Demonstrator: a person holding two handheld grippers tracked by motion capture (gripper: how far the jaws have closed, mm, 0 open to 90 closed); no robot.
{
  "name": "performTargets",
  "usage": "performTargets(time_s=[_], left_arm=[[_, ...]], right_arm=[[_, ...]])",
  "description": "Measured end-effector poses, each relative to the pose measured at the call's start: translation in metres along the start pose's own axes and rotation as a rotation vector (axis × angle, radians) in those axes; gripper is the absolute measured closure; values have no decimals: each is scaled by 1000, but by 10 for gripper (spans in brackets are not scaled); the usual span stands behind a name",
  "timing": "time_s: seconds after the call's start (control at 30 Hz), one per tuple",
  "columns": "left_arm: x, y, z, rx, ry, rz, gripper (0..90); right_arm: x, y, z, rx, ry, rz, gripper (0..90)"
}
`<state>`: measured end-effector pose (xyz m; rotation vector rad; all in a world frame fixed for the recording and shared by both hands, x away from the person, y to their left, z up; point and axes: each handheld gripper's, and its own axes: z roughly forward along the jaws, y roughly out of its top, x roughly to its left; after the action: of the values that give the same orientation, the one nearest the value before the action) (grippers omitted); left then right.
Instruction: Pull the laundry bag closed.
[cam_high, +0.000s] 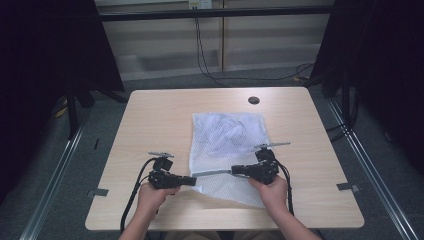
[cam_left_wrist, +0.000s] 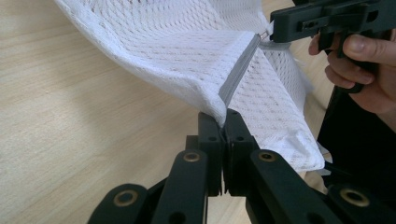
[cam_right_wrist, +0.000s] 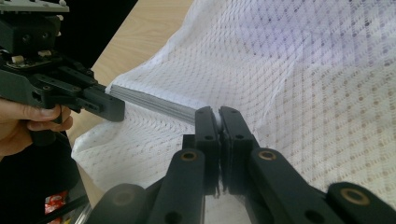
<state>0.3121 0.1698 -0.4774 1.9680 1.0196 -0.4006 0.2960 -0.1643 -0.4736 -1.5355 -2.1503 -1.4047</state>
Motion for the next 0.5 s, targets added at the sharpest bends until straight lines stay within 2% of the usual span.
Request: performTargets(time_s=[0.4,0.47,0.5], left_arm=[[0,0,1,5,17,1,883],[1,0,-1,10,18,7,883],[2,-1,-2,1,11,-5,883]], right_arm=[[-1,-1,-1,0,-1,0,868],[-3,-2,-4,-5,-15,5,868],[-6,-2,-6,-9,-8,14,868]])
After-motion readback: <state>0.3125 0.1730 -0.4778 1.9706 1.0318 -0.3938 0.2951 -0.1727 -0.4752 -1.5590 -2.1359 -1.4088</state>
